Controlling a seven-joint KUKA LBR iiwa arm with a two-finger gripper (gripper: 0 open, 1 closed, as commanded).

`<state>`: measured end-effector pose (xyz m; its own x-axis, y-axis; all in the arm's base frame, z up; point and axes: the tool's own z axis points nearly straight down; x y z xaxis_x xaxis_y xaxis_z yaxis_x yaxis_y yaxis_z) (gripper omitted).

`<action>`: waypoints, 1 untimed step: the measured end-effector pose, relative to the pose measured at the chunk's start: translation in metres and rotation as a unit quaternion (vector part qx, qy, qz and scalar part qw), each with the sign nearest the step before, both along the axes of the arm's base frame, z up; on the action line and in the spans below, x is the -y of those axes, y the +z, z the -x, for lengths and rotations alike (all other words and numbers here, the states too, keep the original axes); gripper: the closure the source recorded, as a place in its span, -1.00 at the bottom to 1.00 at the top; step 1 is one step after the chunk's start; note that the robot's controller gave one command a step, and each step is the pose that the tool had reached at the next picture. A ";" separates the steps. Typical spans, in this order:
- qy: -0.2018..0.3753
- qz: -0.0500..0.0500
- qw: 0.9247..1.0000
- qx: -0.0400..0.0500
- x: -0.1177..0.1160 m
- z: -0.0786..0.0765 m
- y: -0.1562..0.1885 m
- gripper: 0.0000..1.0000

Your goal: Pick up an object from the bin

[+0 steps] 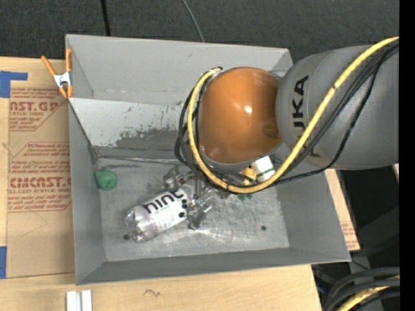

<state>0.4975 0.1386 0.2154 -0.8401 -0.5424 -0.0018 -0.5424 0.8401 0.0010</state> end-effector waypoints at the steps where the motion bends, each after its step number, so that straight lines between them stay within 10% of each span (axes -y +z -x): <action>1: 0.000 0.000 1.000 0.000 0.000 0.000 0.000 1.00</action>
Offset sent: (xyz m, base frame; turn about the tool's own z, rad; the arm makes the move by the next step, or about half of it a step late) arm 0.0000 0.0000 0.0000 0.0000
